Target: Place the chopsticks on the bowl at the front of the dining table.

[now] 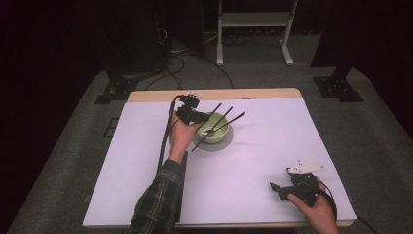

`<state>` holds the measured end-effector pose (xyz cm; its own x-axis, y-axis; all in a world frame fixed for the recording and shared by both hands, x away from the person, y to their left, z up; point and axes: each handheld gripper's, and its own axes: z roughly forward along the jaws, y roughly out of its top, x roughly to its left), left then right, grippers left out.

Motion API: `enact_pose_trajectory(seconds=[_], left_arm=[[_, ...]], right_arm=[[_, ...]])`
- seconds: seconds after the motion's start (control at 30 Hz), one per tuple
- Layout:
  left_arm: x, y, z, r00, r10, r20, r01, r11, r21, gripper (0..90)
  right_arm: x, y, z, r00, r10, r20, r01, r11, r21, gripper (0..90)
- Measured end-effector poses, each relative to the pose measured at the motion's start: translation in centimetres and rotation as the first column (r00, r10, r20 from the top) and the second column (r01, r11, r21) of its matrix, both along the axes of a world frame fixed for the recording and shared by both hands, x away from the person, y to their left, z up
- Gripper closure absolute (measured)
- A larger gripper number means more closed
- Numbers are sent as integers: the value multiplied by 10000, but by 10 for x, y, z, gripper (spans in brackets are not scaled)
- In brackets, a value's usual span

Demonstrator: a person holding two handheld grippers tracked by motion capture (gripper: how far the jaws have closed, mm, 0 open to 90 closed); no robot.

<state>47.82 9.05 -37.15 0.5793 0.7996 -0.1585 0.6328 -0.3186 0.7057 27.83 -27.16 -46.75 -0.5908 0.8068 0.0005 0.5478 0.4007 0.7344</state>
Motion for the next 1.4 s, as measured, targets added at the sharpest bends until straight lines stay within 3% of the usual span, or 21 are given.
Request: enact_pose_trajectory(seconds=[0.17, 0.43, 0.7, 1.13, 1.3, 1.4], left_arm=[[-7, 11, 7, 10000, -2, 20, 2, 9999, -126, 493], [-21, 32, 12, 9995, 290, 93, -293, 9991, 311, 238], [-29, 50, 10, 9957, 914, 141, -922, 9925, 798, 27], [-37, 82, -5, 9900, 1408, 4, -1398, 9821, 1261, 0], [-42, 86, -14, 9886, 1505, -89, -1475, 9776, 1502, 0], [-46, 85, -19, 9902, 1386, -171, -1346, 9796, 1490, 0]], right_arm=[[0, 0, 0, 10000, 3, -5, -3, 10000, -13, 116], [0, 0, 0, 10000, -1, -8, 1, 10000, -9, 116], [0, 0, 0, 10000, -1, -12, 1, 10000, -12, 116], [0, 0, 0, 10000, -1, -14, 1, 10000, -12, 116], [0, 0, 0, 10000, -5, -22, 5, 10000, -8, 116], [0, 0, 0, 10000, 0, -23, 0, 10000, -21, 116]])
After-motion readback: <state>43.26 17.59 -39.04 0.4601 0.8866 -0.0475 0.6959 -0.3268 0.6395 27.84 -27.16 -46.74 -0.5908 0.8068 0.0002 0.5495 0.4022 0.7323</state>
